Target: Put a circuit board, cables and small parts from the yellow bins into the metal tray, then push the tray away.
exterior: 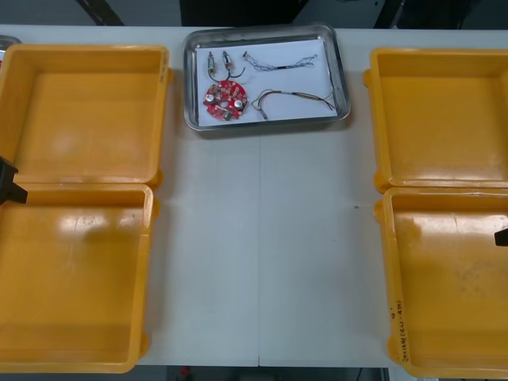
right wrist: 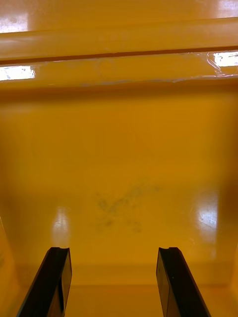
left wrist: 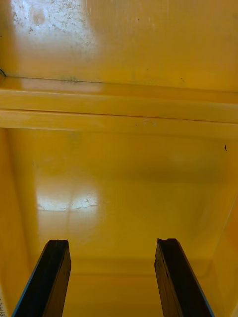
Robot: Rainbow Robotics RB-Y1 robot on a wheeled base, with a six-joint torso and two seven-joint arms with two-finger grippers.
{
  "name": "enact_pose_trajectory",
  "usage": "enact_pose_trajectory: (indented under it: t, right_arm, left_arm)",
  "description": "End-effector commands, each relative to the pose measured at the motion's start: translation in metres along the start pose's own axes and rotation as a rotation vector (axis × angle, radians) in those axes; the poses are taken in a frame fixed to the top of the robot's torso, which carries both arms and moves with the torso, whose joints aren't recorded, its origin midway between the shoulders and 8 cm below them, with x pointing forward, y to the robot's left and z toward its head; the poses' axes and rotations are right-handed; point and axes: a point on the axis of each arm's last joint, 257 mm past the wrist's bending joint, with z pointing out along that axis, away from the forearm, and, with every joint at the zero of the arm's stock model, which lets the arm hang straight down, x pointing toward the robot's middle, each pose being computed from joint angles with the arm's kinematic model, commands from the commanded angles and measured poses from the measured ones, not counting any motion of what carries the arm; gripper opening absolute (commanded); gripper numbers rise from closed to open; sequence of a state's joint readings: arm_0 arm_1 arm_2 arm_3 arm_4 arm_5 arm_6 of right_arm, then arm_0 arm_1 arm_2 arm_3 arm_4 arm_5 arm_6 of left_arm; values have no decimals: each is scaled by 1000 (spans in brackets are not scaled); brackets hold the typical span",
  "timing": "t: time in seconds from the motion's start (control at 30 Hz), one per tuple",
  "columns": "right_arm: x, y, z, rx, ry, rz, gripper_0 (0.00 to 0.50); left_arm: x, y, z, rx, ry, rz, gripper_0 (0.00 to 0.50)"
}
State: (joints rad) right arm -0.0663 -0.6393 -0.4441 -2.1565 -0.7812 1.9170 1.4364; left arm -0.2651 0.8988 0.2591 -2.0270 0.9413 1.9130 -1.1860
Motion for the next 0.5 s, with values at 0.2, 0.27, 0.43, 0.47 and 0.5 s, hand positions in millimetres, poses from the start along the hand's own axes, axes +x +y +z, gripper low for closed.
enact_pose_trajectory:
  t: [0.2,0.27,0.43,0.47,0.5]
  right_arm:
    - [-3,-18,-16,53,-27,1,500]
    - [-3,-18,-16,53,-27,1,500]
    - [-3,-18,-16,53,-27,1,500]
    - [-3,-18,-16,53,-27,1,500]
    - [-3,-18,-16,53,-27,1,500]
  left_arm:
    - [-3,20,-15,-60,-24,94,500]
    - [-3,20,-15,-60,-24,94,500]
    - [-3,20,-15,-60,-24,94,500]
    - [-3,20,-15,-60,-24,94,500]
    - [-3,20,-15,-60,-24,94,500]
